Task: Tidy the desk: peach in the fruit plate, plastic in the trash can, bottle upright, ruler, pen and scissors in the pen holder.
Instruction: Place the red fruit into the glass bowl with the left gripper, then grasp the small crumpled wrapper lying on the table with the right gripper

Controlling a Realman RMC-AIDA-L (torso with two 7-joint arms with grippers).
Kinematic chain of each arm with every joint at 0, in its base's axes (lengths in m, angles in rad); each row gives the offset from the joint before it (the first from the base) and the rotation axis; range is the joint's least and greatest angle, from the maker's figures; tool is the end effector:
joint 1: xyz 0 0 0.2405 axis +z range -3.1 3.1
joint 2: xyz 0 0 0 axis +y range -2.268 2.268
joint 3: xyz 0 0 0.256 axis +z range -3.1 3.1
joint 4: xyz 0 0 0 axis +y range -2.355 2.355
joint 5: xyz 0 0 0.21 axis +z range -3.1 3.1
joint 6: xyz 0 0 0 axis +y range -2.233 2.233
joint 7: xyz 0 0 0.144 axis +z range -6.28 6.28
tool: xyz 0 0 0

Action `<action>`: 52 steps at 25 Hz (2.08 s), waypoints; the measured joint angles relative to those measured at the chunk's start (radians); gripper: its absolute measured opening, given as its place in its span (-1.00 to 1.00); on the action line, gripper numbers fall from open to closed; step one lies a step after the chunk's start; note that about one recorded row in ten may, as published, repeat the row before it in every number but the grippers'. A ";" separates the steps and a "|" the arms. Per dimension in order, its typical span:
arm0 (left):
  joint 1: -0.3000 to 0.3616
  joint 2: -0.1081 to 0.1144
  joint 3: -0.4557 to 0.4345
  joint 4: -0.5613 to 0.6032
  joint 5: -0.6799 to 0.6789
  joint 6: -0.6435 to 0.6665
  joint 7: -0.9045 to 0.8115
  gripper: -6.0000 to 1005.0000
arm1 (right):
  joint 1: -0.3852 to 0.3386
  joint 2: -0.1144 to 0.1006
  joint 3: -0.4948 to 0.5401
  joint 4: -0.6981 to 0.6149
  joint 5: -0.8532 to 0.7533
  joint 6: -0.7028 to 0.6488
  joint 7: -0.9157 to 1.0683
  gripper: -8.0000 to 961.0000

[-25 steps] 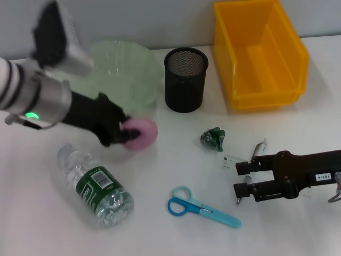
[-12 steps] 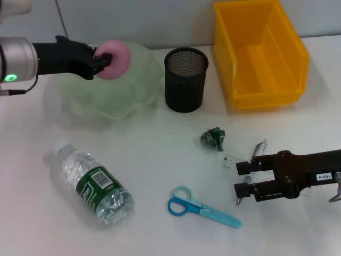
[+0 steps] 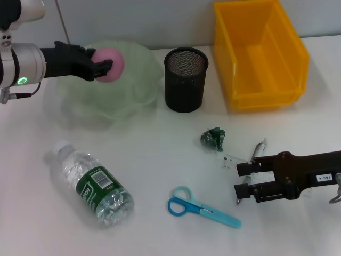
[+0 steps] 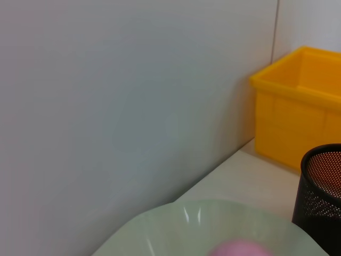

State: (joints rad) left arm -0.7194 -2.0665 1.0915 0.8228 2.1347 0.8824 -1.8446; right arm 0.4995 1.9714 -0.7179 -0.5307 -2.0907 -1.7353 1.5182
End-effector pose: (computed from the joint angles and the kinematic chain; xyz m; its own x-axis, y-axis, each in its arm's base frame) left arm -0.1997 0.4456 0.0004 0.8975 0.3474 0.2718 0.4411 -0.7027 -0.5583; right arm 0.2916 0.2900 0.0126 0.7203 -0.5694 -0.3961 -0.5761 -0.8092 0.1156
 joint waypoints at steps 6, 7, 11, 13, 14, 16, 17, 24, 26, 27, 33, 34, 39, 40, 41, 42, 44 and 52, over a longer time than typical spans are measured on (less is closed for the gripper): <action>0.004 -0.001 -0.001 0.004 -0.002 0.000 -0.001 0.00 | 0.000 0.001 0.000 0.000 0.000 -0.001 0.000 0.54; 0.004 -0.001 -0.001 0.004 -0.002 0.000 -0.001 0.05 | 0.000 0.001 0.000 0.000 0.000 -0.001 0.000 0.54; -0.001 -0.001 0.000 0.005 0.009 0.014 -0.018 0.34 | 0.001 0.001 0.001 0.000 0.000 -0.001 0.000 0.54; 0.003 0.001 -0.017 0.035 -0.002 0.099 -0.028 0.50 | 0.001 0.001 0.003 -0.001 0.000 0.002 0.001 0.54; 0.003 0.001 -0.017 0.035 -0.002 0.099 -0.028 0.54 | 0.001 0.001 0.003 -0.001 0.000 0.002 0.001 0.54; 0.013 0.003 -0.057 0.069 -0.028 0.207 -0.028 0.61 | 0.001 0.001 0.005 -0.003 0.000 0.005 0.000 0.54; 0.019 0.004 -0.100 0.089 -0.053 0.300 -0.024 0.65 | 0.001 0.001 0.006 -0.004 0.000 0.005 0.001 0.54; 0.057 0.027 -0.275 0.053 -0.159 0.720 0.063 0.72 | 0.000 -0.004 0.011 -0.006 0.000 0.005 0.001 0.54; 0.081 0.032 -0.281 0.005 -0.199 0.799 0.135 0.72 | 0.000 -0.006 0.011 -0.008 0.000 0.003 0.001 0.54; 0.089 0.032 -0.281 -0.010 -0.210 0.819 0.161 0.72 | 0.000 -0.008 0.011 -0.008 0.001 0.001 0.001 0.54; 0.140 0.009 -0.271 -0.113 -0.211 0.831 0.373 0.71 | 0.027 -0.019 0.012 -0.099 0.006 -0.060 0.130 0.54; 0.140 0.009 -0.271 -0.113 -0.211 0.831 0.373 0.71 | 0.027 -0.019 0.012 -0.099 0.006 -0.060 0.130 0.54; 0.190 0.009 -0.273 -0.175 -0.210 0.830 0.481 0.71 | 0.067 -0.022 0.003 -0.300 -0.010 -0.138 0.403 0.54; 0.197 0.009 -0.274 -0.175 -0.210 0.829 0.488 0.71 | 0.081 -0.025 0.002 -0.333 -0.022 -0.146 0.450 0.54; 0.205 0.009 -0.275 -0.175 -0.210 0.829 0.497 0.71 | 0.102 -0.031 0.001 -0.366 -0.043 -0.157 0.505 0.54; 0.215 0.008 -0.276 -0.174 -0.210 0.828 0.507 0.71 | 0.123 -0.037 0.000 -0.386 -0.065 -0.168 0.542 0.54; 0.226 0.008 -0.279 -0.176 -0.213 0.828 0.520 0.71 | 0.186 -0.052 -0.006 -0.419 -0.128 -0.194 0.615 0.54; 0.246 0.008 -0.277 -0.180 -0.214 0.837 0.547 0.71 | 0.405 -0.047 -0.149 -0.416 -0.367 -0.129 0.744 0.54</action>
State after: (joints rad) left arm -0.4729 -2.0589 0.8142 0.6431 1.9206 1.7199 -1.2971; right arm 0.9041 1.9248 -0.8666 -0.9463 -2.4577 -1.8645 2.2622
